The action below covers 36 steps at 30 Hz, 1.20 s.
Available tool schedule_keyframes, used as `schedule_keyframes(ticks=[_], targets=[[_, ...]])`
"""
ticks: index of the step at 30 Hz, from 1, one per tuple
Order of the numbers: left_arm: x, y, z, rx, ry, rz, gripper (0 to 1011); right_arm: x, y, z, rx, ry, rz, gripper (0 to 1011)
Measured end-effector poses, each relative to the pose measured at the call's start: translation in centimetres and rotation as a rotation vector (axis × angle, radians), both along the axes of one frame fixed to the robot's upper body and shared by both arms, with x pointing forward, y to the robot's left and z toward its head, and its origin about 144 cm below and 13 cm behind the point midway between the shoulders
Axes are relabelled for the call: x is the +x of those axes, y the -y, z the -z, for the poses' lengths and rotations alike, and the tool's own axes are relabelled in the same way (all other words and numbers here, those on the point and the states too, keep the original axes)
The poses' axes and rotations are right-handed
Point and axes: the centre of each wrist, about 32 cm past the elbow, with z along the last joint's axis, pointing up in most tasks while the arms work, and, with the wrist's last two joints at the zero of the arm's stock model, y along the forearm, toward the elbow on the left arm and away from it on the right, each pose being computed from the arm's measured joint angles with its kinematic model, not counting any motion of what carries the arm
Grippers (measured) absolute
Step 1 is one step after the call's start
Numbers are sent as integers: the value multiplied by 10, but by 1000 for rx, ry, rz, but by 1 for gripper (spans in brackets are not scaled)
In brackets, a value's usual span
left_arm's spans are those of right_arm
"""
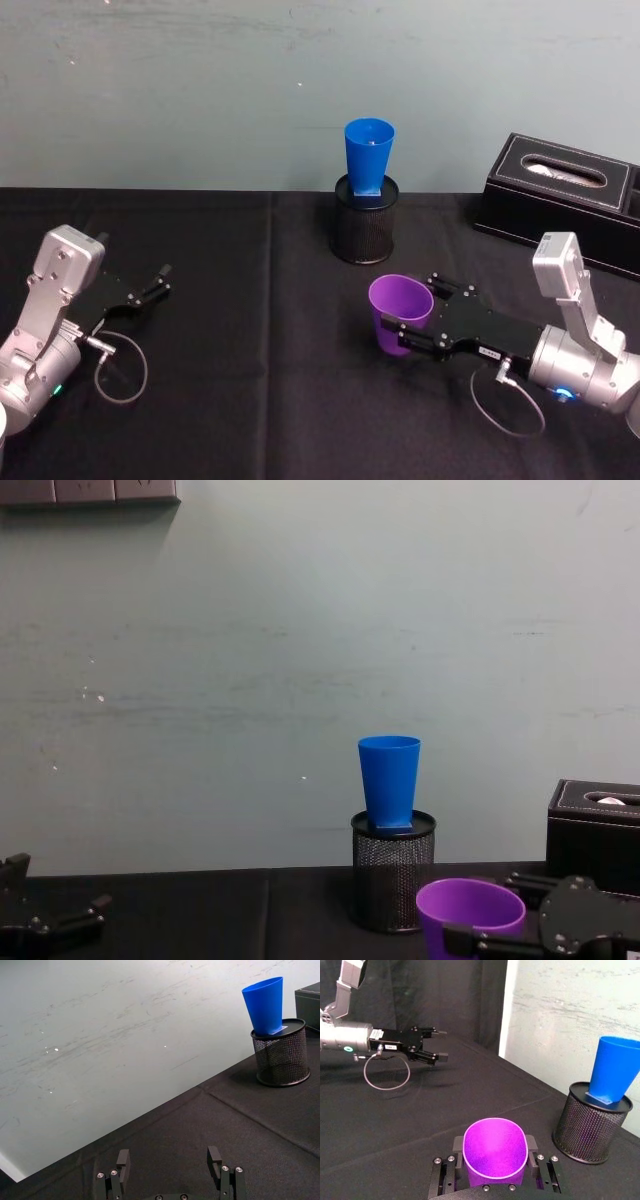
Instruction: Pick up one cup with a gripper and tap it against the other cup.
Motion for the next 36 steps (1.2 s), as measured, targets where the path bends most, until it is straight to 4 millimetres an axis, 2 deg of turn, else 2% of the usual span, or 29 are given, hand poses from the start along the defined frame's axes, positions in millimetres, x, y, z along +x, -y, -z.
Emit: schedule_keyframes(ticks=[15, 36], targets=[[0, 0, 0, 0, 0, 0, 1011, 2, 0, 18, 58, -70, 13, 724], [0, 0, 0, 0, 0, 0, 1012, 3, -1, 22, 58, -92, 9, 726]])
